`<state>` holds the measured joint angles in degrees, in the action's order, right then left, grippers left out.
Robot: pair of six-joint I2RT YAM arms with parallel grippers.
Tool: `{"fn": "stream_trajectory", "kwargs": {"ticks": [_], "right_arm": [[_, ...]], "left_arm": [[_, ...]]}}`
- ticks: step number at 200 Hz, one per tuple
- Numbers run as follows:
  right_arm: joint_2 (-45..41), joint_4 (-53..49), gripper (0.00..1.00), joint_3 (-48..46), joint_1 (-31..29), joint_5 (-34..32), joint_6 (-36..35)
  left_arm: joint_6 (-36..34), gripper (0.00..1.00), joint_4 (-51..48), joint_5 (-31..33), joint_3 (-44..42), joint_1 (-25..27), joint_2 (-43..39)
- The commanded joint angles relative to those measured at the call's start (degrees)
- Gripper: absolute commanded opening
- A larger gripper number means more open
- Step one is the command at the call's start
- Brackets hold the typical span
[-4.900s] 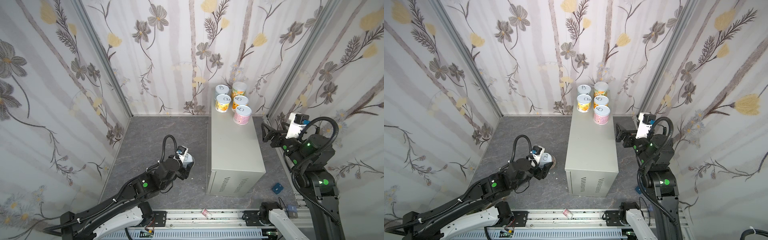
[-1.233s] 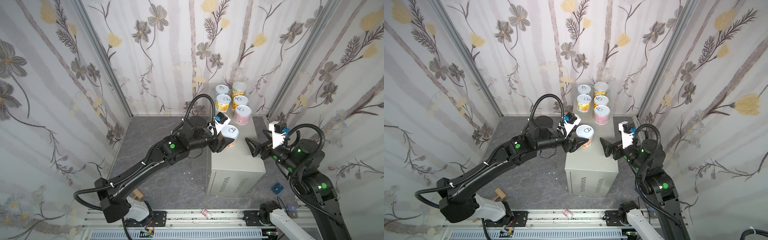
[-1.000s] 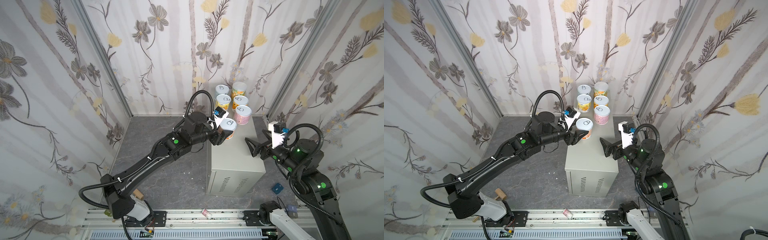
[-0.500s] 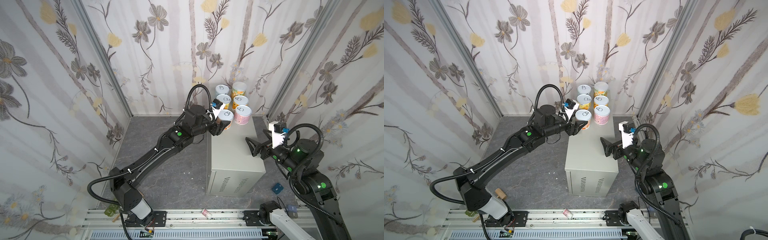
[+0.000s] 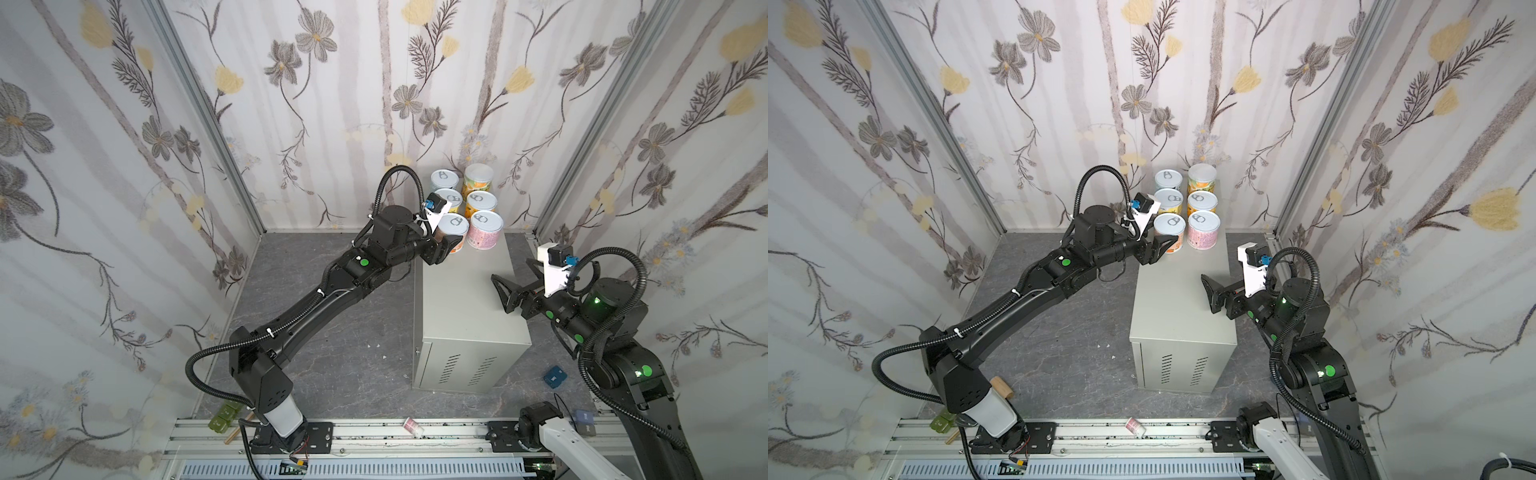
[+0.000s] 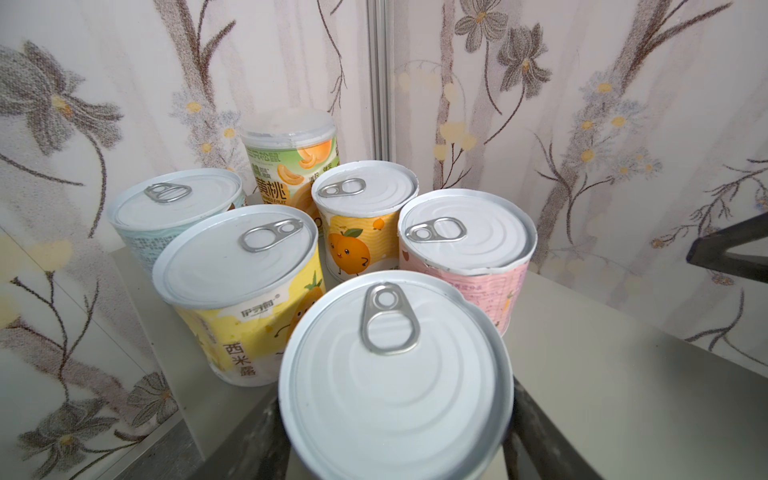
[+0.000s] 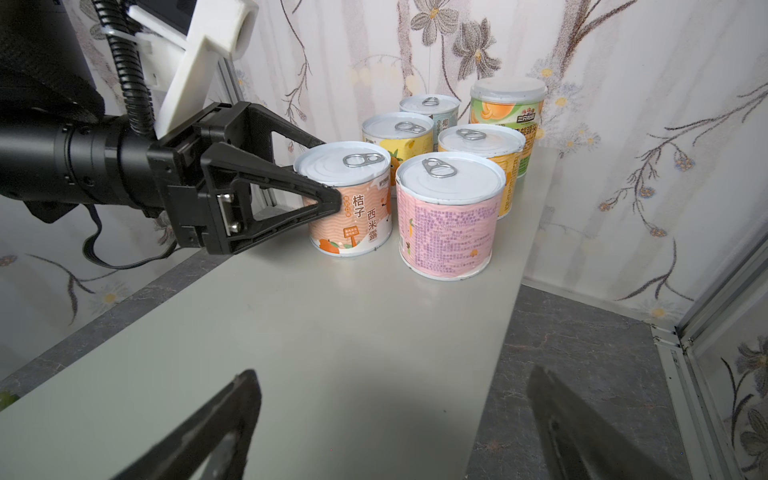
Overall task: Place and organize the canned foods onto the counter
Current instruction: 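Push the orange-labelled can into the cluster beside the pink can with the left gripper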
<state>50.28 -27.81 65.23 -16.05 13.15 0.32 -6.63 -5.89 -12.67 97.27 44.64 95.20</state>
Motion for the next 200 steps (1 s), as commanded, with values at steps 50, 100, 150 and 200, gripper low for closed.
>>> {"fn": "stream_trajectory", "kwargs": {"ticks": [50, 100, 150, 200], "right_arm": [[0.2, 1.4, 1.0, 0.3, 0.0, -0.3, -1.1], [0.4, 1.4, 1.0, 0.6, 0.0, -0.1, -1.0], [0.6, 1.5, 1.0, 0.5, 0.0, 0.0, -1.1], [0.7, 1.4, 1.0, 0.7, 0.0, -0.2, -1.3]], "left_arm": [[-1.0, 0.64, -5.5, 1.0, -0.2, -0.7, 0.5], [-0.9, 0.64, -5.5, -0.1, -0.3, -1.1, 0.7], [-0.9, 0.64, -5.5, -0.7, 0.0, -1.3, 1.2], [-0.8, 0.64, -5.6, -0.9, 0.2, -1.4, 1.9]]}}
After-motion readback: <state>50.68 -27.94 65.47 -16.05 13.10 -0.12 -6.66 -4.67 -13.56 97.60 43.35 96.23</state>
